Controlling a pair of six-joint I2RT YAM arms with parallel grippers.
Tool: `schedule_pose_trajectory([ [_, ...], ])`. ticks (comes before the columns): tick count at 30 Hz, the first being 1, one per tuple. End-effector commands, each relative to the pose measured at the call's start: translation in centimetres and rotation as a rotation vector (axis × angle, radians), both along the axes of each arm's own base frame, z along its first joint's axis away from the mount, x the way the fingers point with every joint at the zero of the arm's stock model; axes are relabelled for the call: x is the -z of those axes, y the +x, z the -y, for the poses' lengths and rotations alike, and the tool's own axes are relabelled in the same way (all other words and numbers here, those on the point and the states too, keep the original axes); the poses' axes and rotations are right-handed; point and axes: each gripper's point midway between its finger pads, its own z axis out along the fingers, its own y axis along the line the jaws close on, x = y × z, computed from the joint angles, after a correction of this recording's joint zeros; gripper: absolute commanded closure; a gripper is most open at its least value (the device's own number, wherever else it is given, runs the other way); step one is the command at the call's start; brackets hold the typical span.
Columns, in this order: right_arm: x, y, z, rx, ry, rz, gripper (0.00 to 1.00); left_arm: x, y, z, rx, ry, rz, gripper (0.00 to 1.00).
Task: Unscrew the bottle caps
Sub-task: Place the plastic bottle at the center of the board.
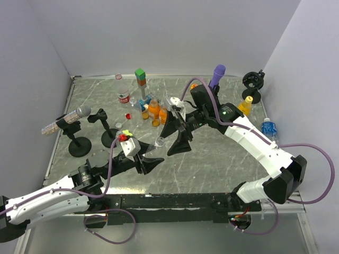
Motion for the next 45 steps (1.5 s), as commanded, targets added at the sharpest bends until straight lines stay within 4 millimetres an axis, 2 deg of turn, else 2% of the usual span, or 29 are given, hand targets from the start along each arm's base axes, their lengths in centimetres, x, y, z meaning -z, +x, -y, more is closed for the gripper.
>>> schedule_pose_trajectory([
  [1,-2.9,0.1,-0.3,0.017,0.06,0.058,0.11,-1.0,0.3,0.4,-0.005,-0.045,0.003,0.73],
  [4,-3.0,0.2,-0.5,0.023,0.059,0.056,0.15,-0.8,0.4,0.6,-0.007,-0.035,-0.003,0.73],
  [9,-2.8,0.5,-1.0,0.03,0.042,0.038,0.28,-0.6,0.8,0.9,-0.022,-0.025,-0.017,0.73],
  [15,-2.2,0.6,-1.0,0.042,0.026,0.04,0.53,-0.8,1.1,0.7,-0.039,-0.029,-0.026,0.72],
  [20,-1.6,1.0,-1.1,0.071,0.004,0.075,0.58,-1.0,1.3,0.9,-0.045,-0.026,-0.034,0.72],
  [22,-1.7,1.1,-1.1,0.076,0.001,0.091,0.72,-1.0,1.4,1.1,-0.048,-0.018,-0.045,0.7],
  [24,-1.9,1.2,-1.1,0.092,-0.002,0.108,0.86,-1.1,1.6,1.2,-0.058,-0.012,-0.063,0.64],
  [26,-1.9,1.8,-1.0,0.124,-0.01,0.134,0.93,-1.3,1.6,1.3,-0.058,-0.009,-0.078,0.44],
  [28,-2.0,2.5,-0.9,0.163,-0.021,0.152,0.96,-1.8,2.0,0.9,-0.088,-0.02,-0.089,0.27],
  [32,-1.8,4.2,-0.5,0.243,-0.04,0.176,0.99,-3.5,2.1,-0.4,-0.126,-0.028,-0.075,0.01],
  [36,-1.4,6.1,-0.6,0.309,-0.062,0.202,1.0,-4.5,2.1,-2.1,-0.167,0.013,-0.062,0.03],
  [39,-0.8,8.4,-1.2,0.381,-0.086,0.224,1.0,-5.6,2.2,-3.7,-0.213,0.054,-0.066,0.03],
  [45,1.1,13.1,-4.2,0.492,-0.128,0.23,0.99,-8.9,1.5,-7.9,-0.302,0.046,-0.092,0.03],
])
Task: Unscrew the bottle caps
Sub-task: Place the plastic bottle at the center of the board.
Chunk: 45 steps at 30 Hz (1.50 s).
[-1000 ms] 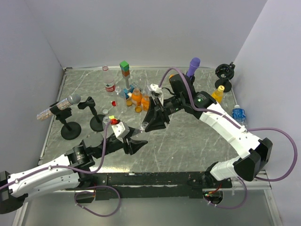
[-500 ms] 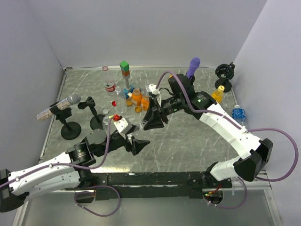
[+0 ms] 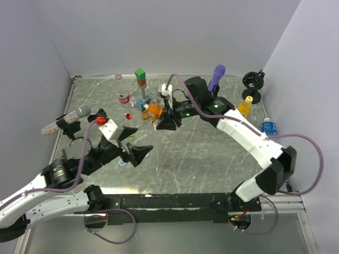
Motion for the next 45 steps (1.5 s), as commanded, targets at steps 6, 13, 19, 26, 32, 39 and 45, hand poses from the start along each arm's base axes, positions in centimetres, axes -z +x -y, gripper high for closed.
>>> schedule_pose_trajectory([
  [6,0.7,6.2,-5.6,0.15,-0.038,0.107,0.98,-1.8,-1.9,-5.9,-0.071,-0.042,-0.003,0.03],
  [13,2.6,7.1,-8.6,0.142,-0.073,0.102,0.97,-0.9,-2.7,-7.5,-0.082,-0.081,-0.016,0.03],
  [19,4.3,7.0,-10.4,0.131,-0.105,0.078,0.96,-0.6,-2.7,-8.0,-0.091,-0.082,-0.015,0.03],
  [26,6.6,6.9,-11.4,0.127,-0.147,0.043,0.92,-0.1,-2.8,-7.9,-0.088,-0.074,-0.021,0.03],
  [32,7.4,6.4,-11.6,0.116,-0.165,0.033,0.82,0.1,-2.7,-7.9,-0.088,-0.077,-0.016,0.03],
  [39,7.8,6.1,-11.2,0.121,-0.172,0.034,0.59,0.2,-2.7,-7.6,-0.081,-0.072,-0.017,0.03],
  [45,6.9,6.0,-11.0,0.125,-0.158,0.047,0.47,0.2,-2.7,-7.4,-0.074,-0.079,-0.018,0.03],
])
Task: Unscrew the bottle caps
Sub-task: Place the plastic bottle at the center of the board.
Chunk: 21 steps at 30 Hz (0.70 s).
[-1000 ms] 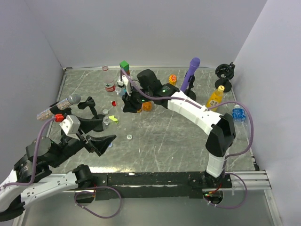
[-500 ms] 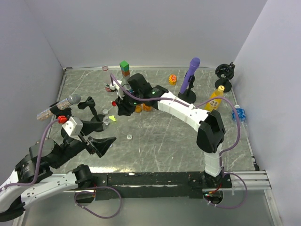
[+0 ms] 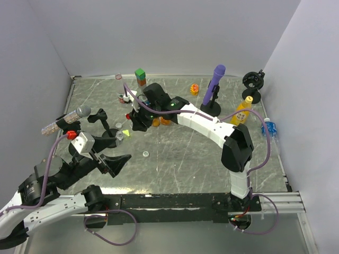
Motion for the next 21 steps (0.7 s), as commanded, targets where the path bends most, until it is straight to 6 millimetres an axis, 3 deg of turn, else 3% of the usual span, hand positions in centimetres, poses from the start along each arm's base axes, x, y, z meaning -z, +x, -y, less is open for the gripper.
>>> schedule_pose_trajectory([
  [1,-2.4,-0.3,0.0,0.005,0.041,0.037,0.45,-0.5,0.1,0.3,0.001,-0.031,0.0,0.03],
  [10,-4.8,-0.5,1.0,0.012,0.065,0.087,0.3,-0.1,0.2,0.9,0.011,-0.024,-0.006,0.03],
  [13,-7.1,-0.6,2.9,0.024,0.087,0.143,0.19,-0.4,0.2,1.3,0.023,-0.035,0.002,0.03],
  [16,-8.9,-0.8,5.4,0.036,0.101,0.191,0.14,-0.7,0.2,2.0,0.044,-0.052,0.017,0.04],
  [18,-10.5,-1.3,7.6,0.043,0.116,0.241,0.1,-0.6,0.4,2.8,0.055,-0.058,0.019,0.03],
  [21,-11.3,-2.5,10.9,0.033,0.122,0.283,0.01,-0.3,0.9,4.0,0.061,-0.06,0.019,0.03],
])
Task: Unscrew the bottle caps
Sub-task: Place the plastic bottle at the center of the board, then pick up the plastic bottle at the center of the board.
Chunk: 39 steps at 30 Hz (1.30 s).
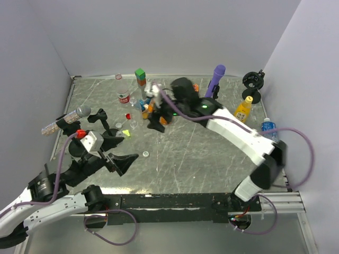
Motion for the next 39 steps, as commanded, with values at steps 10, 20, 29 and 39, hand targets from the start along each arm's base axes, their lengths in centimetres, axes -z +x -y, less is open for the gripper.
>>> schedule_pose_trajectory([
  [10,-1.9,-5.5,17.4,0.114,0.113,0.068,0.01,0.3,2.8,6.3,0.022,-0.067,-0.038,0.03],
  [20,0.3,-4.3,29.5,0.71,0.208,0.094,0.01,-0.1,5.7,9.1,-0.025,-0.021,-0.021,0.03],
  [29,-0.2,-1.8,34.4,0.932,0.149,0.053,0.01,0.0,14.3,11.1,0.014,0.036,-0.049,0.03],
  [39,-3.9,0.9,37.4,1.038,0.129,0.051,0.01,0.7,19.3,11.9,0.18,0.025,-0.068,0.03],
])
